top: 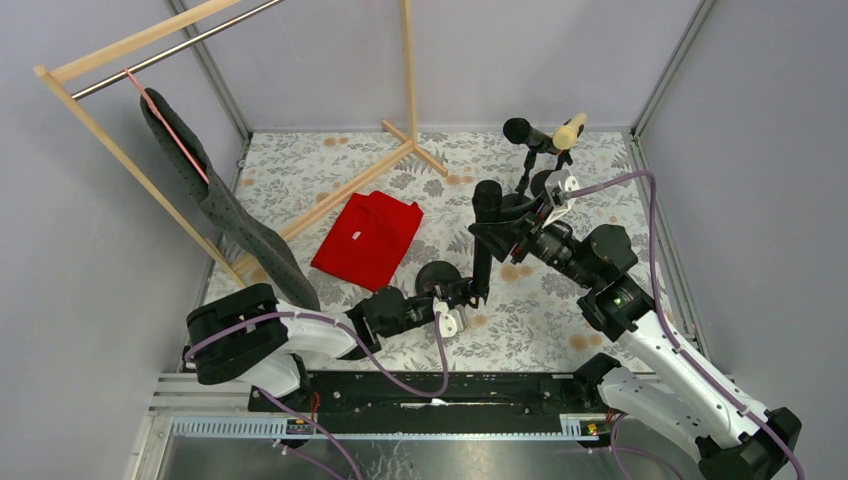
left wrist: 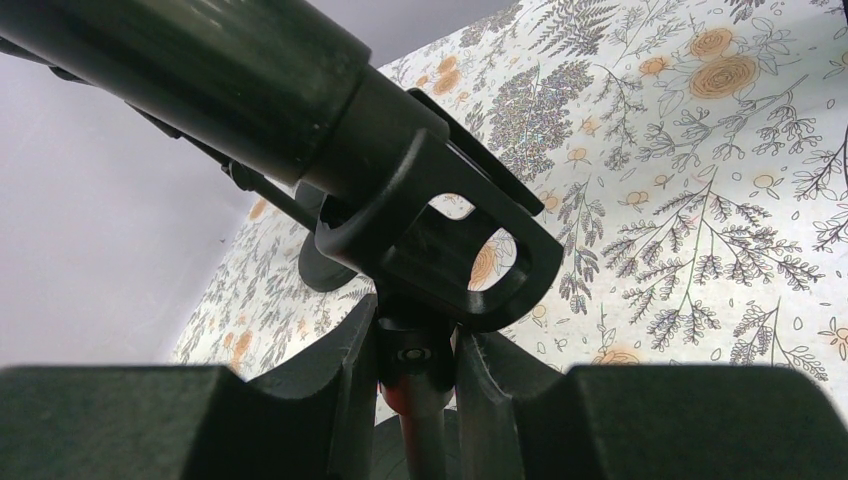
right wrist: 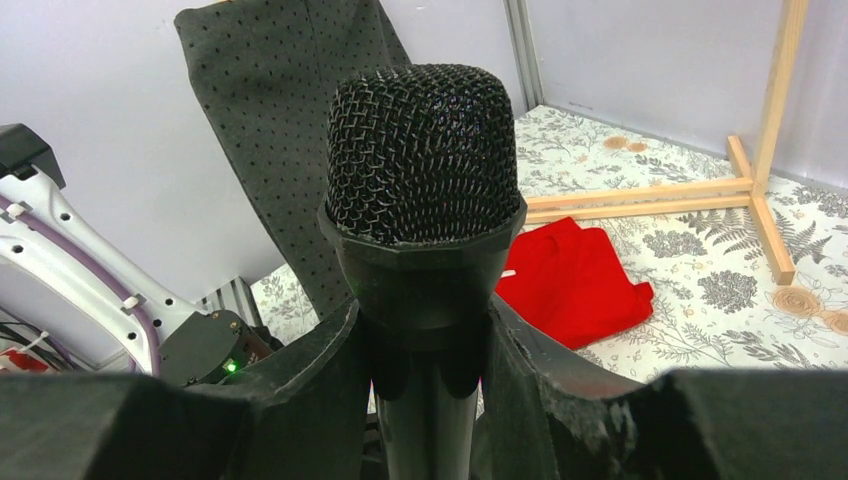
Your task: Attach the microphones to the stand
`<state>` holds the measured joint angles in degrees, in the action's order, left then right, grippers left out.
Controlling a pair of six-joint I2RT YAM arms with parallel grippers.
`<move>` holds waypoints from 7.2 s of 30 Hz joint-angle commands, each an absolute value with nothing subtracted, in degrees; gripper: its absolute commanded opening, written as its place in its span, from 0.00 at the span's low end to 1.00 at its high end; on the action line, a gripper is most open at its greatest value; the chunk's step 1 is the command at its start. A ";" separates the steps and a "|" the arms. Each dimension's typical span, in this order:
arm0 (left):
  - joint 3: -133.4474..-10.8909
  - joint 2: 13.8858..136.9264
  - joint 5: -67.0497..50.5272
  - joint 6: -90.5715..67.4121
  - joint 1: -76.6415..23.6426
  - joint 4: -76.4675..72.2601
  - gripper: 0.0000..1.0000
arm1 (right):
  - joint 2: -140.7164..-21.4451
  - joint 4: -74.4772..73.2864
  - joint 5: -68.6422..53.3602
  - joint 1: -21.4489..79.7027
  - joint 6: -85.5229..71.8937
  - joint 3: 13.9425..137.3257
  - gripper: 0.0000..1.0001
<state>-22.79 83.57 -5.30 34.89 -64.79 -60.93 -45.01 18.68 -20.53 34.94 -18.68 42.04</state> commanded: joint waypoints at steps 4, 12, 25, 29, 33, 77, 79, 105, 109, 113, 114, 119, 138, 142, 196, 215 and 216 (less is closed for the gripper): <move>-23.30 83.76 -4.23 35.71 -65.04 -68.97 0.00 | -44.03 22.52 -23.66 35.78 -19.84 41.27 0.00; -23.34 84.14 -3.85 35.21 -65.05 -69.55 0.00 | -43.24 22.66 -23.11 35.77 -19.76 39.28 0.00; -22.77 85.31 -1.24 33.17 -65.08 -72.54 0.00 | -41.77 24.09 -23.49 36.32 -21.15 36.01 0.00; -22.42 85.88 -0.54 32.49 -65.04 -73.74 0.00 | -40.48 23.92 -25.11 36.30 -21.29 35.33 0.00; -22.32 86.15 -0.35 32.35 -65.04 -74.09 0.00 | -40.49 22.31 -26.07 36.38 -21.65 35.20 0.00; -21.99 87.36 2.61 31.55 -65.04 -75.85 0.00 | -38.95 15.21 -27.87 38.22 -22.03 26.50 0.00; -21.97 87.36 2.64 31.51 -65.10 -75.85 0.00 | -39.26 14.77 -27.78 38.46 -21.70 26.36 0.00; -20.94 87.97 4.48 31.28 -65.04 -78.12 0.00 | -38.12 12.20 -23.85 42.12 -21.94 21.25 0.00; -20.92 88.11 4.78 31.29 -65.04 -78.46 0.00 | -37.86 11.76 -23.13 42.61 -22.55 20.69 0.00; -20.79 88.24 4.92 31.29 -65.04 -78.79 0.00 | -38.12 11.04 -22.48 43.31 -22.76 20.57 0.00; -20.75 88.31 4.94 31.29 -65.04 -78.88 0.00 | -38.20 10.85 -22.12 43.45 -22.76 20.54 0.00; -20.65 88.32 5.22 31.30 -65.04 -79.08 0.00 | -38.35 10.04 -21.01 44.34 -23.22 20.10 0.00; -19.65 88.57 6.63 31.48 -65.05 -80.80 0.00 | -40.41 8.12 -16.27 49.01 -24.53 18.60 0.00; -19.45 88.76 7.12 31.30 -65.10 -81.63 0.00 | -40.70 7.58 -14.96 50.14 -24.80 18.11 0.00; -18.54 91.05 11.60 29.97 -65.04 -86.31 0.00 | -41.24 6.15 -4.70 57.66 -30.44 12.74 0.00; -18.11 91.19 11.70 30.06 -65.04 -87.01 0.00 | -40.24 6.18 -3.15 57.66 -29.60 14.47 0.00; -18.11 91.27 11.58 30.06 -65.04 -86.95 0.00 | -39.90 6.23 -2.49 57.66 -29.40 14.68 0.00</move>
